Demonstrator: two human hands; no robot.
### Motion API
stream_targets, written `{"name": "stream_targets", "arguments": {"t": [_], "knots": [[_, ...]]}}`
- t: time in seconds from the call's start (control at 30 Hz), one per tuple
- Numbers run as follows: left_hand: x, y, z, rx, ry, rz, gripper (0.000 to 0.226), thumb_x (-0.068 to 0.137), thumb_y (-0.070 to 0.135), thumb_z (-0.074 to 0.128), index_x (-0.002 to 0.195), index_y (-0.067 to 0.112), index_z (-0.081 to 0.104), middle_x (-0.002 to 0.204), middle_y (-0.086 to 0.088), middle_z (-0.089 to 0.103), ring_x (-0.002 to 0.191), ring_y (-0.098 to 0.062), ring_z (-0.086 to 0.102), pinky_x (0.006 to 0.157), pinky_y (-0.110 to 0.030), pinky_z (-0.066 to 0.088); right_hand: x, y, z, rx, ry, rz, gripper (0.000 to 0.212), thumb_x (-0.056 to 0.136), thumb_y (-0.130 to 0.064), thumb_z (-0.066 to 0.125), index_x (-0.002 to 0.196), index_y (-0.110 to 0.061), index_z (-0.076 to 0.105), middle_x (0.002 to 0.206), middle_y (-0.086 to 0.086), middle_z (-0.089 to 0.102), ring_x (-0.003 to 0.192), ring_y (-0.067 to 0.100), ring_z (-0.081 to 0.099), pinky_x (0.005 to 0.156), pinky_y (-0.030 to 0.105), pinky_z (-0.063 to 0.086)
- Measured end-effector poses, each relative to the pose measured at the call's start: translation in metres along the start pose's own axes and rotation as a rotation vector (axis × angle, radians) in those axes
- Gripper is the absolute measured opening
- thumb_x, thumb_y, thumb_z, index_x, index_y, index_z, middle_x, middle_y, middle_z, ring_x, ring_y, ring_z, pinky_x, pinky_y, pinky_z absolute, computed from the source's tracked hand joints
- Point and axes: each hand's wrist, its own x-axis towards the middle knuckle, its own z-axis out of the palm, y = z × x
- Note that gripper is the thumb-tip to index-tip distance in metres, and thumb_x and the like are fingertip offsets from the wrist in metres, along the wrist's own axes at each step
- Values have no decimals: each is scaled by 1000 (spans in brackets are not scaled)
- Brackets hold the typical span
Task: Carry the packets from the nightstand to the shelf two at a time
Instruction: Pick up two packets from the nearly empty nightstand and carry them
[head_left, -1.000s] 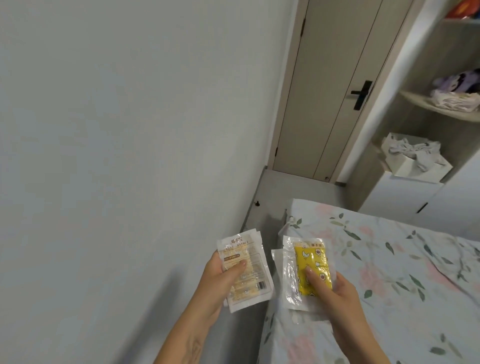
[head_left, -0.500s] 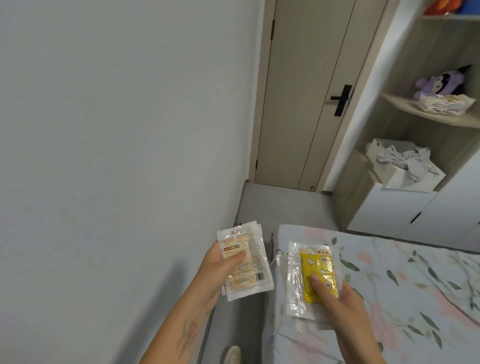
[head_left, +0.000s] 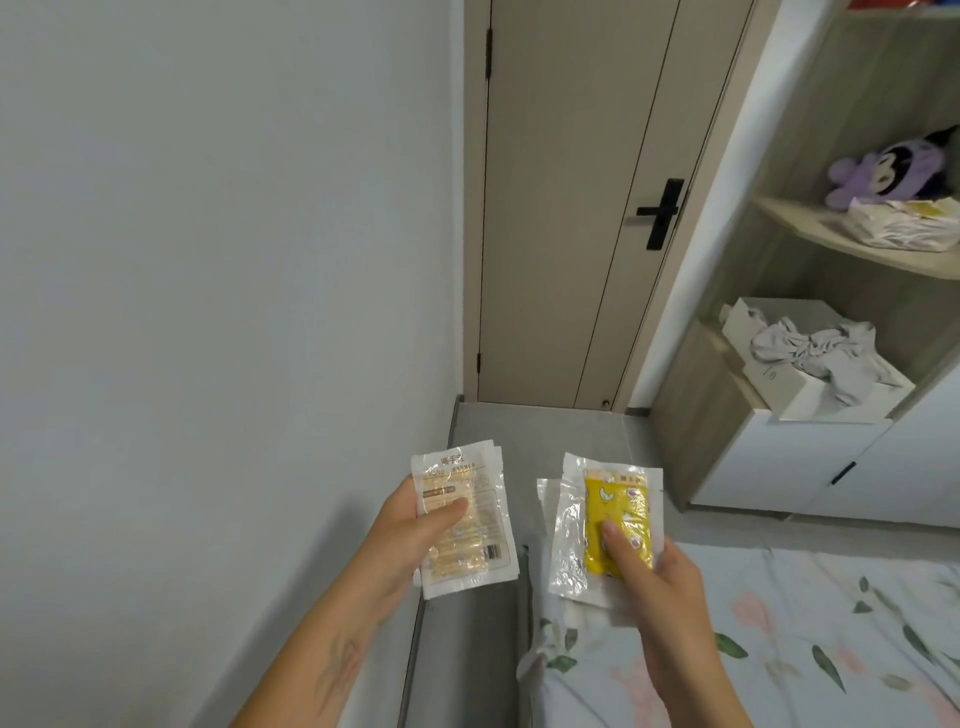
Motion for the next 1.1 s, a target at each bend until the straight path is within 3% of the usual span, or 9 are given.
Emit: {"name": "stream_targets", "arguments": {"t": [0.23,0.53,0.6,0.8,1.0,1.1], "knots": [[107,35,10,9,-30,-14,26,90,5,62,115,13,62,108,-8,73,99,-26,70,89,-49,54,102,-23,23,-7,55,-5,14,88,-24,66,93,-11,71,82,3,76,75,18,70,68,30,51],[287,65,17,-37,5,-41,25,91,4,61,114,11,62,107,-10,73,97,-28,70,78,-40,56,299,-31,63,-32,98,24,15,88,-24,69,91,-10,72,86,6,77,77,17,71,71,32,54],[325,80,31,-34,-23,-62,24,91,4,61,112,12,63,105,-9,74,95,-27,71,76,-40,56,339,-47,65,-29,121,14,14,88,-22,68,90,-9,72,84,5,76,72,13,70,68,28,53],[428,134,81,70,-147,-33,24,91,6,62,112,17,62,103,-4,74,94,-20,71,76,-35,56,433,-98,57,-39,174,-24,14,87,-22,69,92,-9,72,89,9,76,78,20,69,77,39,54],[512,154,132,61,-214,-81,22,91,5,62,111,14,63,102,-7,74,95,-25,71,80,-40,57,500,-117,32,-2,288,-41,15,88,-19,68,93,-6,71,84,7,75,76,19,68,71,34,54],[557,155,171,60,-232,-112,19,91,3,61,107,13,64,92,-2,75,86,-21,72,75,-38,57,534,-117,16,16,365,-24,13,87,-19,68,92,-7,72,81,3,76,73,14,69,63,26,54]]}}
